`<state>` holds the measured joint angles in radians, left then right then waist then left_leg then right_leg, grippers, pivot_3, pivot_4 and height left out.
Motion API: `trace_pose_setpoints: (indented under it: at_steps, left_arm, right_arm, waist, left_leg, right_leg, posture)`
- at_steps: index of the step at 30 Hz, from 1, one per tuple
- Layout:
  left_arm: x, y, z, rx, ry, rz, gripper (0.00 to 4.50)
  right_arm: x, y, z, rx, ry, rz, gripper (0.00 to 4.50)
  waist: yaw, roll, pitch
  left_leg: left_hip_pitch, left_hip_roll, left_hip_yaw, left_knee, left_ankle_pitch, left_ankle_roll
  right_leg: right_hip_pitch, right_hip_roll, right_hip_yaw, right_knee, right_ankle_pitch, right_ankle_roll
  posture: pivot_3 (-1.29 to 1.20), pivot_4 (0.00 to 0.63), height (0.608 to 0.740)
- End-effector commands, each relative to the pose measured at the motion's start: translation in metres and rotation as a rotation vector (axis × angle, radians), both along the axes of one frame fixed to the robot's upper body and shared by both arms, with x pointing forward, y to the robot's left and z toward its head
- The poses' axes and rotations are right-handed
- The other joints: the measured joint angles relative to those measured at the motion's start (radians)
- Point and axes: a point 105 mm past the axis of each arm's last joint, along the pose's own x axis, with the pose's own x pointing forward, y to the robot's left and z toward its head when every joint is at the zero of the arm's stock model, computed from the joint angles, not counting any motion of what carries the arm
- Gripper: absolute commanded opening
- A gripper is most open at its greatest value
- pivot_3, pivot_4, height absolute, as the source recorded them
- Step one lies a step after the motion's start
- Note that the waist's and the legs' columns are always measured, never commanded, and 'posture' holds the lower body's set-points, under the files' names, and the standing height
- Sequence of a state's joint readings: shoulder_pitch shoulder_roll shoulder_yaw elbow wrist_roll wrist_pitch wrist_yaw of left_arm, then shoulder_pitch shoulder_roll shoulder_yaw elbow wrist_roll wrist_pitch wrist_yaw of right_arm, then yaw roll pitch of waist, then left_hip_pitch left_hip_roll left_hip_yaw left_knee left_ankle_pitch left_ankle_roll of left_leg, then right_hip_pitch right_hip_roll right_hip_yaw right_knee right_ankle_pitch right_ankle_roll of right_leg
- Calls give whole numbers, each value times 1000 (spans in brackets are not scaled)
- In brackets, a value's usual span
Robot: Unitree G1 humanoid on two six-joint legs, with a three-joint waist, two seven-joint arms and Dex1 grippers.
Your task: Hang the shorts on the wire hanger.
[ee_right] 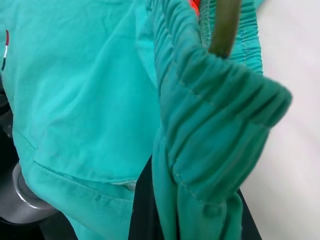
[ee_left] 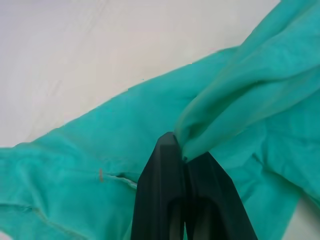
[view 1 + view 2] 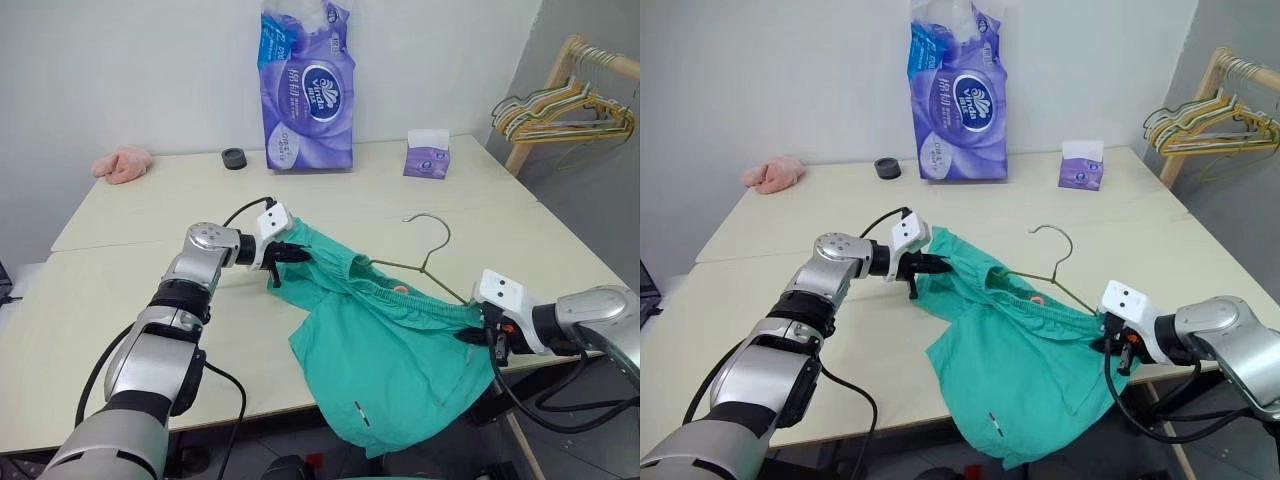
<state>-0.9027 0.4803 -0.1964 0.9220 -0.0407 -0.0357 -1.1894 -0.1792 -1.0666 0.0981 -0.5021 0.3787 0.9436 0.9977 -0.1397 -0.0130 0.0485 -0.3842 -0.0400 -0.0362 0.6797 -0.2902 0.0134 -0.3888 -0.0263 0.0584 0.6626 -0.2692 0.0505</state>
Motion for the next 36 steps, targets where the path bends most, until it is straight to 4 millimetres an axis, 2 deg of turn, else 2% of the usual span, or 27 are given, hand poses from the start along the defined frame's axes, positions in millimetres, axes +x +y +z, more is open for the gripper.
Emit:
trace_pose_setpoints:
  at_steps: [1, 8, 14, 18, 21, 24, 29, 32, 36]
  left_arm:
    - [6, 7, 16, -16, -54, 27, 31]
    - [-10, -21, 23, -130, -12, -89, 31]
    - [-16, -22, 26, -142, -6, -99, 31]
    - [-18, -17, 18, -98, -1, -96, 31]
    - [-23, -11, 7, -31, 2, -119, 611]
    - [-23, -6, -1, 4, -19, -100, 1527]
    - [-6, -4, 21, -84, -156, -5, 3010]
    - [-12, -9, 40, -178, -163, -31, 3010]
    - [-21, -18, 49, -223, -137, -51, 3010]
  right_arm:
    - [1, -1, 8, -1, -39, 4, 0]
    - [5, 6, 8, 11, -53, 11, 0]
    - [5, 8, 8, 15, -53, 13, 0]
    - [6, 7, 9, 14, -54, 13, 0]
    - [6, 6, 11, 12, -59, 10, 0]
    - [5, 3, 12, 12, -63, -2, 0]
    - [0, 0, 14, 93, -68, -88, 0]
    - [-7, -9, 12, 153, -68, -214, 0]
    - [-15, -31, 8, 188, -64, -440, 0]
  waist:
    - [0, 0, 0]
    - [0, 0, 0]
    - [0, 0, 0]
    - [0, 0, 0]
    - [0, 0, 0]
    - [0, 0, 0]
    - [5, -1, 0]
    - [4, -1, 0]
    - [-1, -1, 1]
  left_leg:
    - [0, 0, 0, 0, 0, 0]
    - [0, 0, 0, 0, 0, 0]
    - [0, 0, 0, 0, 0, 0]
    - [0, 0, 0, 0, 0, 0]
    - [0, 0, 0, 0, 0, 0]
    - [0, 0, 0, 0, 0, 0]
    - [0, 0, 0, 0, 0, 0]
    - [-1, 0, -1, 0, 0, 0]
    - [-1, 0, -1, 0, 0, 0]
  right_leg:
    - [0, 0, 0, 0, 0, 0]
    - [0, 0, 0, 0, 0, 0]
    - [0, 0, 0, 0, 0, 0]
    - [0, 0, 0, 0, 0, 0]
    - [0, 0, 0, 0, 0, 0]
    - [0, 0, 0, 0, 0, 0]
    - [0, -1, 0, 0, 0, 0]
    - [0, -1, 0, 0, 0, 0]
    - [0, -1, -1, 1, 0, 0]
  posture:
    - [-235, 37, 740]
    - [-231, 39, 740]
    - [-224, 38, 740]
    - [-223, 36, 740]
    - [-226, 35, 740]
    - [-226, 35, 740]
    - [-248, 38, 740]
    - [-259, 51, 740]
    - [-291, 67, 740]
